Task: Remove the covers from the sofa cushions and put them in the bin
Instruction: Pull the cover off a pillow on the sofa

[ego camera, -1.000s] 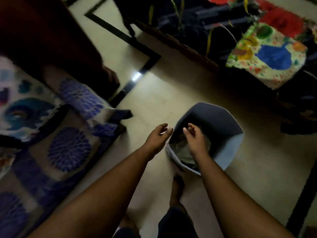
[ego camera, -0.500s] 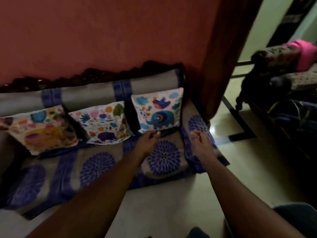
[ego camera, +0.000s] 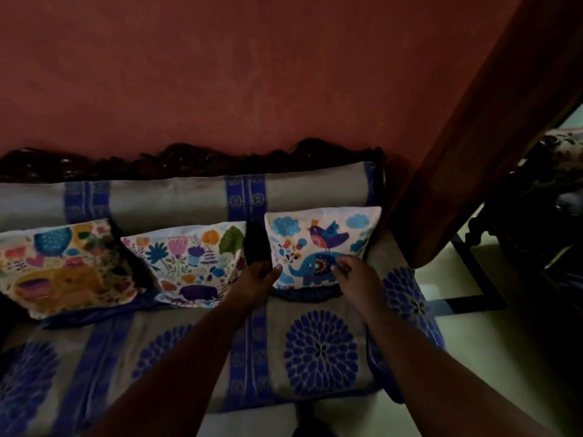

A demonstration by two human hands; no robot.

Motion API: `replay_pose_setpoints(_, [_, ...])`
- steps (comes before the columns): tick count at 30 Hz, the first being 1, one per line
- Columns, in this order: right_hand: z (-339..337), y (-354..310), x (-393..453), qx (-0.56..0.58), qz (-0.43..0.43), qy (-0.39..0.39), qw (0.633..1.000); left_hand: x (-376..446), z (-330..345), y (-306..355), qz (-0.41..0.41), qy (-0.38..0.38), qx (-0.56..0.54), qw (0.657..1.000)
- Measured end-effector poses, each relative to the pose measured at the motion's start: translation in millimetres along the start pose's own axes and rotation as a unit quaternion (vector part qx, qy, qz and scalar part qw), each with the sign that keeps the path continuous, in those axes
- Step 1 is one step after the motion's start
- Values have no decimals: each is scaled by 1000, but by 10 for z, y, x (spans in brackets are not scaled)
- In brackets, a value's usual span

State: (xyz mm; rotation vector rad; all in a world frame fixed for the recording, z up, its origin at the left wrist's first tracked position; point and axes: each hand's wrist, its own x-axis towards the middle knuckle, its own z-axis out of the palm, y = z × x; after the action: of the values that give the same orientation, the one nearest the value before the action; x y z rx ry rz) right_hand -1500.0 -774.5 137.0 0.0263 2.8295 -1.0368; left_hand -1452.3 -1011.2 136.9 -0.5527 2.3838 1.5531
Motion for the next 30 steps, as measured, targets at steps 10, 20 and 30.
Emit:
replay_pose_setpoints(10, [934,318,2791,-222,-79,-122,964,2989,395,-550,-68,15,97,993])
replay_pose_setpoints(20, [1201,710,3227,-391,-69,-243,885,3152,371,-366,-106,-36,306,946])
replay_pose_setpoints(30, [1235,798,2174,-394,-202,-247,862,1739,550,-876,14,-140,207,968])
